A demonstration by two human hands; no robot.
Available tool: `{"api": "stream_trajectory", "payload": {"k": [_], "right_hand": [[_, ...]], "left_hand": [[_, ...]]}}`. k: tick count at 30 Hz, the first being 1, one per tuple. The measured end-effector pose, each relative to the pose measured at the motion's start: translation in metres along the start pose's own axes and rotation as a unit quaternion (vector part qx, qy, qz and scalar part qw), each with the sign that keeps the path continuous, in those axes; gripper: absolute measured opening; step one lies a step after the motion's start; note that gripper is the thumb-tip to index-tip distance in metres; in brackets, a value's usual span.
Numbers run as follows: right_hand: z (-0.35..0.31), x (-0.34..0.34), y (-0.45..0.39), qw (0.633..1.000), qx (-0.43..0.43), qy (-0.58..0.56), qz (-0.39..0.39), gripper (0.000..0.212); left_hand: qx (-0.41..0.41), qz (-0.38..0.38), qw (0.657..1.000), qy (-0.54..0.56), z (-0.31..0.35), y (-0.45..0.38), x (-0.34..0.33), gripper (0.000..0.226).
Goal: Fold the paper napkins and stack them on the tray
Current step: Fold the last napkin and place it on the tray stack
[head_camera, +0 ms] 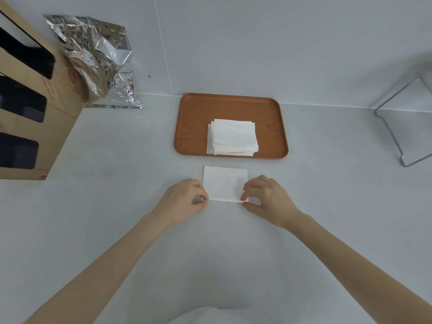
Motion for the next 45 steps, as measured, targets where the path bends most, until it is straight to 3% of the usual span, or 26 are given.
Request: {"api": "stream_trajectory", "payload": {"k": [10, 17, 24, 28, 33, 40, 45], "right_hand": [[0.005, -0.023, 0.016, 0.99, -0.058, -0.022, 0.123, 0.021], [0.002, -0.024, 0.014, 0.993, -0.052, -0.012, 0.107, 0.022], [-0.004, 0.022, 0.002, 0.982, -0.06, -0.114, 0.135, 0.011], [-0.007, 0.059, -0.015, 0.958, -0.096, -0.226, 0.147, 0.009], [0.007, 0.089, -0.048, 0.886, -0.166, -0.401, 0.162, 0.014], [0.049, 0.075, -0.112, 0.848, -0.239, -0.448, 0.153, 0.018], [0.073, 0.048, -0.145, 0.861, -0.271, -0.412, 0.126, 0.017]], "left_hand": [[0.038, 0.102, 0.993, 0.043, -0.01, 0.009, -0.016, 0.014], [0.023, 0.115, 0.992, 0.034, -0.008, 0.006, -0.016, 0.005], [0.02, 0.103, 0.989, 0.103, 0.002, -0.013, 0.019, 0.004], [0.003, 0.13, 0.98, 0.151, 0.017, -0.034, 0.056, 0.005], [0.002, 0.113, 0.963, 0.244, 0.016, -0.074, 0.084, 0.009], [0.05, 0.108, 0.966, 0.231, -0.011, -0.14, 0.083, 0.012], [0.09, 0.112, 0.971, 0.193, -0.033, -0.17, 0.065, 0.009]]}}
Point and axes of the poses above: each hand's wrist, its own y-axis away from the middle knuckle, its own x-axis out of the back of the hand, z = x × y, the point moved 3 cm from there along -y, towards the middle knuckle, and after that the axes turned 5 degrees about -x, right-handed, at the moved point
